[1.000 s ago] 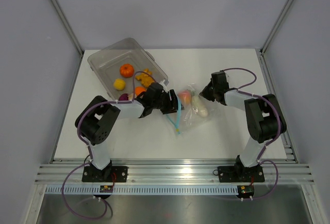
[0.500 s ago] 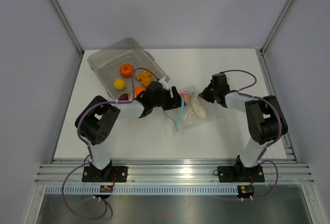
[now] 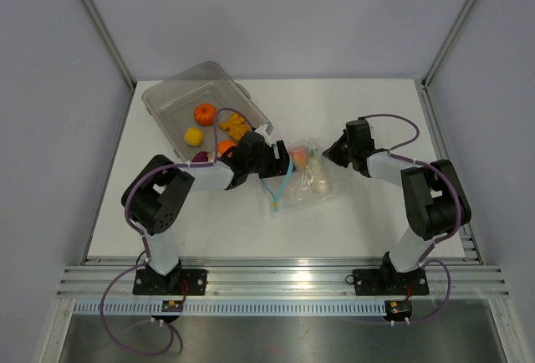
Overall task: Open the zip-top bag and remove the fake food
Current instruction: Pick up the fake fruit from the zipper food storage bag.
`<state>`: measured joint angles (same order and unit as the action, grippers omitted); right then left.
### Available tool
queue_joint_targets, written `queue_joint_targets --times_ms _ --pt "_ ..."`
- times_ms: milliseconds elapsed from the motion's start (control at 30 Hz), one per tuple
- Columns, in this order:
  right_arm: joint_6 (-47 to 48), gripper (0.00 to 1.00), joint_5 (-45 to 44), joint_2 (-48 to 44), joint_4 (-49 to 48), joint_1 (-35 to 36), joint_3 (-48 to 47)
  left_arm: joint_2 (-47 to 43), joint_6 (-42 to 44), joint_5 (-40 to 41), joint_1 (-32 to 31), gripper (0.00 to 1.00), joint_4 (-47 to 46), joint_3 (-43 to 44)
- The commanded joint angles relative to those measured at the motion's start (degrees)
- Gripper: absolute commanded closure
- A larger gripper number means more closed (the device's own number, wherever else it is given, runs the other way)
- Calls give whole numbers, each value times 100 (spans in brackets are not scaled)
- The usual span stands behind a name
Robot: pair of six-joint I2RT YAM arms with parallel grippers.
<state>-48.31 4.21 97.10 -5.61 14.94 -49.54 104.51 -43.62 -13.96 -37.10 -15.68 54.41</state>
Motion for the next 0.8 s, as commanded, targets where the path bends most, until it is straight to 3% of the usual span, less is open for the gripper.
queue_joint_targets --times_ms 0,133,167,200,267,300,367,400,500,767 --pt "-73 100 168 -218 -222 26 32 -255 178 288 36 25 -137 210" --pt "-29 100 150 -349 -160 88 41 -308 222 315 63 25 -119 201" --pt "-11 95 81 -376 -82 79 23 -317 213 315 63 25 -128 210" --pt "24 83 19 -402 -20 79 -12 -317 204 288 63 25 -137 193" --pt "103 73 -208 -464 129 79 -64 -308 196 279 63 25 -146 193" --pt "164 63 -288 -473 200 79 -126 -300 178 271 54 25 -146 193" --pt "208 50 -385 -464 340 79 -205 -308 169 253 63 25 -154 193" --pt "235 33 -386 -455 384 79 -275 -300 169 236 63 25 -154 193" --pt "383 10 -693 -525 447 79 -337 -335 169 227 63 25 -154 184" --pt "578 5 -210 -157 183 79 -636 -352 169 183 63 25 -154 184"
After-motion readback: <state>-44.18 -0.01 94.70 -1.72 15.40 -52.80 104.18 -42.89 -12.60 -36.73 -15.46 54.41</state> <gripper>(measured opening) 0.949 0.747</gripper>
